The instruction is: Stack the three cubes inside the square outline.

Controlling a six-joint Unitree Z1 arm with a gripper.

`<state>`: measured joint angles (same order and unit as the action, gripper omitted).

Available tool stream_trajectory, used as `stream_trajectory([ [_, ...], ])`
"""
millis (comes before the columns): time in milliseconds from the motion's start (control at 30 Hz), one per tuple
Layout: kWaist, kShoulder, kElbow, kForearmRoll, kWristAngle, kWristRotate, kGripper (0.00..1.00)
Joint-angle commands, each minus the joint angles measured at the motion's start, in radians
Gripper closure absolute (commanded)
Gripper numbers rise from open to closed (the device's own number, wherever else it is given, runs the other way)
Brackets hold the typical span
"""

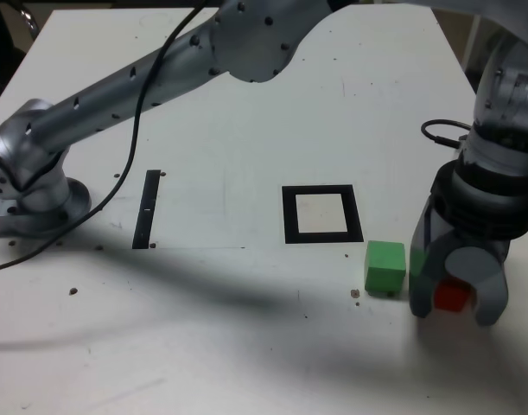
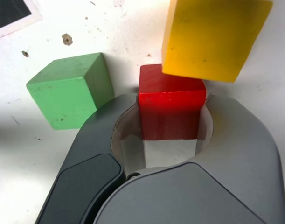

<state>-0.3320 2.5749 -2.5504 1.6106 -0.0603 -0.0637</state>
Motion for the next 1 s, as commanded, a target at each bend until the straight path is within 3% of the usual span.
stream_trajectory([
  [0, -0.007, -0.029, -0.001, 0.018, 0.006, -0.002, 0.73],
  [433, -0.023, -0.169, 0.055, 0.026, 0.067, -0.009, 0.73],
  [967, 0.050, -0.419, 0.385, -0.001, 0.121, -0.018, 0.73],
])
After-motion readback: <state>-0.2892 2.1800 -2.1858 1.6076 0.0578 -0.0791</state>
